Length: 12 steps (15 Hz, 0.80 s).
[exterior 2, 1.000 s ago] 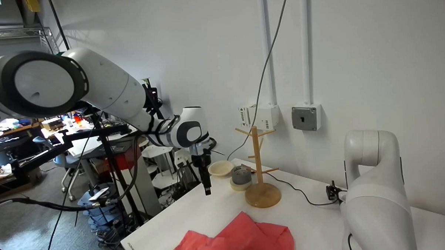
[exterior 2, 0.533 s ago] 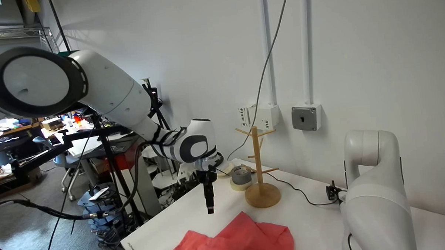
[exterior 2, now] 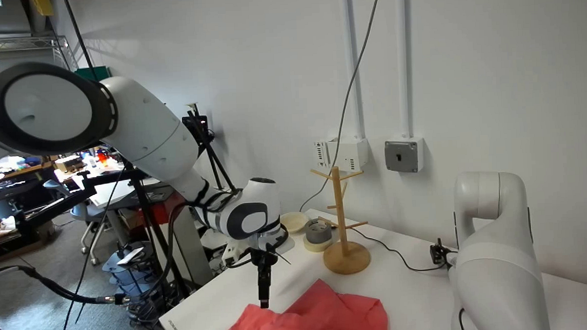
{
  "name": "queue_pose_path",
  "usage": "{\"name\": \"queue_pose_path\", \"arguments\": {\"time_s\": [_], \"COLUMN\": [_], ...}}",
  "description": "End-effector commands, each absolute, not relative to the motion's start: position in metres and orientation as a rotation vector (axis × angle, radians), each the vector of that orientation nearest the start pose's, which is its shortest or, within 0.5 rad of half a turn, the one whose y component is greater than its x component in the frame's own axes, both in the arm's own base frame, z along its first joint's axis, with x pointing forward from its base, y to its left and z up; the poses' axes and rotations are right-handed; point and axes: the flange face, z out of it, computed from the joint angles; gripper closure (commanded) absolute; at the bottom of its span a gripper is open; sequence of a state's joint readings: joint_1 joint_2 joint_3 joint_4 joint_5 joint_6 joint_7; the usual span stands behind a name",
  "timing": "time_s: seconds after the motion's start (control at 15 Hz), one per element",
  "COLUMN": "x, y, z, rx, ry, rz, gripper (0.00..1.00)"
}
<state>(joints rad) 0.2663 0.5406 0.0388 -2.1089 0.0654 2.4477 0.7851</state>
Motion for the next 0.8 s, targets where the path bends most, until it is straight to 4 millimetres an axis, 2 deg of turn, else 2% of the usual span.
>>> {"name": "queue_pose_path", "arguments": {"time_s": [0.0,0.27,0.33,0.73], "x": [0.506,0.496,0.501,0.501], "y": [0.174,0.186,0.185,0.187], "z": [0.135,0.133,0.128,0.127], "rx": [-3.029,-2.991,-3.027,-3.028], "ry": [0.859,0.82,0.849,0.846], "rz": [0.371,0.419,0.418,0.42], "gripper": [0.0,0.0,0.0,0.0]}}
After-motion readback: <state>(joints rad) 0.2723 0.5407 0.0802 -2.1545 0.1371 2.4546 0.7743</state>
